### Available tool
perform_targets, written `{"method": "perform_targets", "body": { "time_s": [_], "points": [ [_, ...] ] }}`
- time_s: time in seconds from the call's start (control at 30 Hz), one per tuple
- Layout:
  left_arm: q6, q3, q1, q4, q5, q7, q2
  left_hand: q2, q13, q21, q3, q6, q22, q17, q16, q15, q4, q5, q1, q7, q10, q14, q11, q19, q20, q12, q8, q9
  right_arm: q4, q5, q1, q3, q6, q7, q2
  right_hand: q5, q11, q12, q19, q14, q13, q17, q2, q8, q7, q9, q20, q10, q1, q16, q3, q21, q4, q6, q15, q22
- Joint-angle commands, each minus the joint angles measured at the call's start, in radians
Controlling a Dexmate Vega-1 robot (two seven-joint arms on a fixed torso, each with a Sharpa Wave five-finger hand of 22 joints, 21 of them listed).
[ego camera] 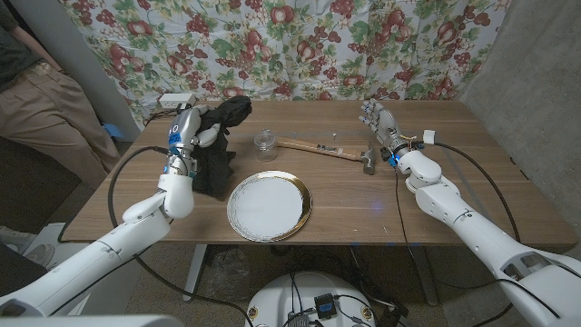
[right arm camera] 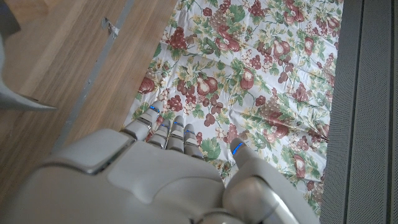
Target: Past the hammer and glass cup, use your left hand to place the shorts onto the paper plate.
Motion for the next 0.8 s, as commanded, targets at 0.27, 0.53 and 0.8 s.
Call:
{"method": "perform_targets", "body": {
  "time_s": [0.27, 0.53, 0.8],
  "points": [
    [-0.109, -0.032, 0.021, -0.06, 0.015, -0.078, 0.042, 0.141, 0.01, 0.015, 0.009, 0.033, 0.0, 0.009, -0.008, -0.189, 0.0, 0.007, 0.157, 0.011, 0.012, 0.114, -0.01, -0.014, -0.12, 0.002, -0.002, 0.009, -0.009, -0.004, -0.006, 0.002, 0.009, -0.002, -0.004, -0.002, 0.0, 0.002, 0.002, 0.007, 0.002, 0.002, 0.043, 0.001, 0.004, 0.003, -0.034, 0.006, 0.006, 0.004, 0.006, 0.003, -0.003, 0.007, -0.005, 0.003],
    [-0.127, -0.054, 0.039, -0.083, 0.032, -0.085, 0.039, 0.139, 0.011, 0.024, 0.01, 0.036, -0.002, 0.014, -0.012, -0.187, 0.0, 0.008, 0.157, 0.012, 0.013, 0.112, -0.007, -0.016, -0.119, -0.005, -0.005, 0.01, -0.031, -0.009, -0.014, 0.005, 0.006, -0.01, -0.012, -0.002, 0.0, 0.002, 0.002, 0.007, 0.002, 0.002, 0.042, 0.001, 0.005, 0.003, -0.034, 0.006, 0.005, 0.004, 0.006, 0.003, -0.002, 0.007, -0.005, 0.003],
    [-0.164, -0.07, 0.052, -0.098, 0.054, -0.084, 0.043, 0.138, 0.018, 0.033, 0.011, 0.041, -0.005, 0.014, -0.016, -0.188, 0.001, 0.008, 0.157, 0.01, 0.016, 0.118, -0.007, -0.02, -0.119, -0.008, -0.009, 0.012, -0.05, -0.009, -0.025, 0.008, 0.004, -0.018, -0.017, -0.002, -0.001, 0.002, 0.002, 0.007, 0.002, 0.002, 0.042, 0.001, 0.005, 0.003, -0.035, 0.005, 0.005, 0.003, 0.006, 0.003, -0.003, 0.007, -0.006, 0.003]
  ]
}}
